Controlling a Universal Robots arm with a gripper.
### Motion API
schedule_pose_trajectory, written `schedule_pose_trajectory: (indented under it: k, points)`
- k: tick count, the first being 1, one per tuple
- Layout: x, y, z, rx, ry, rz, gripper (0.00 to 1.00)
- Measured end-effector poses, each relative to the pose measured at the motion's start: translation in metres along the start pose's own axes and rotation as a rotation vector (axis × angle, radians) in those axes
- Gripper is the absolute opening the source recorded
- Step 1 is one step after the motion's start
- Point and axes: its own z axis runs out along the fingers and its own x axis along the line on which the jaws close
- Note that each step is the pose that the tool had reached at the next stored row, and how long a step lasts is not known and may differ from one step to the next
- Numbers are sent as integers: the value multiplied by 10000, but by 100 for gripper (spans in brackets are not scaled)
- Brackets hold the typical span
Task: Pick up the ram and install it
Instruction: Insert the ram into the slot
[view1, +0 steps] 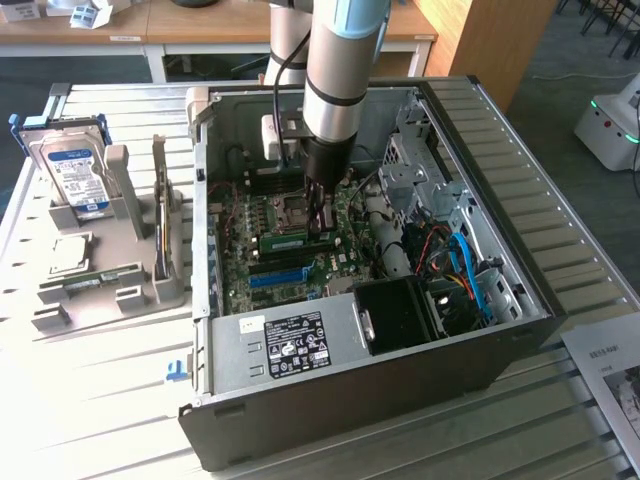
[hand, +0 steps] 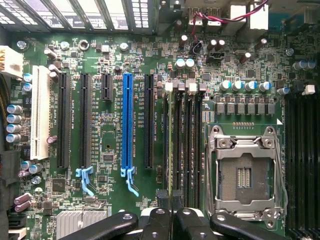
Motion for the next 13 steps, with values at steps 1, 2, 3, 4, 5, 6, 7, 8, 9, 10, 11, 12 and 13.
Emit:
schedule_pose_trajectory:
  k: [1, 2, 3, 4, 5, 6, 7, 8, 9, 10, 11, 12, 13]
  points:
    - [0, 0, 3, 0, 1, 0, 12]
    - [0, 0, 7, 0, 2, 0, 12]
    - [0, 0, 10, 0, 3, 0, 12]
    - [1, -1, 14, 0, 4, 0, 12]
    - [1, -1, 17, 0, 5, 0, 12]
    - [1, -1, 21, 0, 7, 0, 12]
    - [1, -1, 24, 0, 8, 0, 12]
    - [1, -1, 26, -1, 8, 0, 12]
    - [1, -1, 28, -1, 8, 0, 12]
    - [1, -1, 29, -1, 8, 0, 12]
    - [1, -1, 29, -1, 8, 0, 12]
    - [1, -1, 29, 0, 7, 0, 12]
    - [1, -1, 30, 0, 6, 0, 12]
